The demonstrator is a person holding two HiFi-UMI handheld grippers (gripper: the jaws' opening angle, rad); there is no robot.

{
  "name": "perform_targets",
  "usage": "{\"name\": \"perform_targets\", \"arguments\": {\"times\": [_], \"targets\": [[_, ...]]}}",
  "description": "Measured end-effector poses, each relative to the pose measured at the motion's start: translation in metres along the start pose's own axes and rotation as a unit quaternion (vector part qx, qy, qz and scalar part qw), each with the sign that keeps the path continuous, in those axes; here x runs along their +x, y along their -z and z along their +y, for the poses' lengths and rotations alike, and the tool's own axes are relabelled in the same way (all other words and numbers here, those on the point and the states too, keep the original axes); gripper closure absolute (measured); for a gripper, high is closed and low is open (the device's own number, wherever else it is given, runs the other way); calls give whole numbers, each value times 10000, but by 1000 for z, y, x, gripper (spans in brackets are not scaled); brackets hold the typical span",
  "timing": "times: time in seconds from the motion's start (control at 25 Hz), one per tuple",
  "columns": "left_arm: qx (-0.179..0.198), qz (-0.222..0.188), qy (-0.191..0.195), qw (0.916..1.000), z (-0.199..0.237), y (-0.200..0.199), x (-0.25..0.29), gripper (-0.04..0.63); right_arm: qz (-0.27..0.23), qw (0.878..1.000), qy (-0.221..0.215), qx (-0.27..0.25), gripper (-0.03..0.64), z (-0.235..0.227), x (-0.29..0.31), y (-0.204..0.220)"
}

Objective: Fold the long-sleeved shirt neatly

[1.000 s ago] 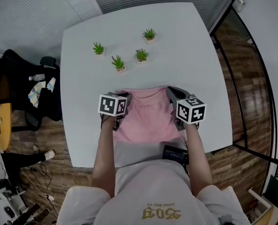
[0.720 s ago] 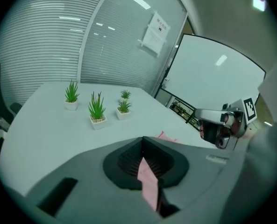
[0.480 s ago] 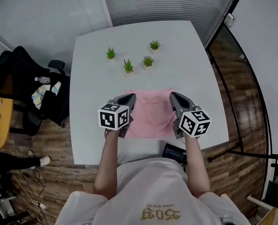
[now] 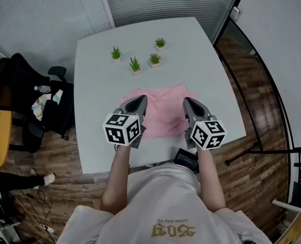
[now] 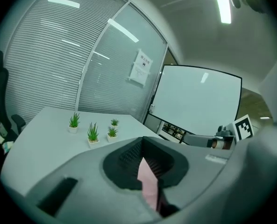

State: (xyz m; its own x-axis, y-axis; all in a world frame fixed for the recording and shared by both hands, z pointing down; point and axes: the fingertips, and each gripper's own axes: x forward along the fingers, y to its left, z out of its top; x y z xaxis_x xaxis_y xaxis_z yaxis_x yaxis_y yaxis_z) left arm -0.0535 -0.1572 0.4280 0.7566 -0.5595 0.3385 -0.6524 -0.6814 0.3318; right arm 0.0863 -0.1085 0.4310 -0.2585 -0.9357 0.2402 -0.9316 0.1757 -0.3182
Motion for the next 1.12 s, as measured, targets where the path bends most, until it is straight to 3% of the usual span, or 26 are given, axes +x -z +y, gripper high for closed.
{"name": "perform_targets", "arguments": {"times": [0.64,1.12], "targets": [[271,99,-171,9994,-3,32,-31,588,20,9995,247,-184,604,9,-30,18],[450,245,-139,9986,-10,36,-26,588,141,9998,45,-155,604,13,-32,23]]}}
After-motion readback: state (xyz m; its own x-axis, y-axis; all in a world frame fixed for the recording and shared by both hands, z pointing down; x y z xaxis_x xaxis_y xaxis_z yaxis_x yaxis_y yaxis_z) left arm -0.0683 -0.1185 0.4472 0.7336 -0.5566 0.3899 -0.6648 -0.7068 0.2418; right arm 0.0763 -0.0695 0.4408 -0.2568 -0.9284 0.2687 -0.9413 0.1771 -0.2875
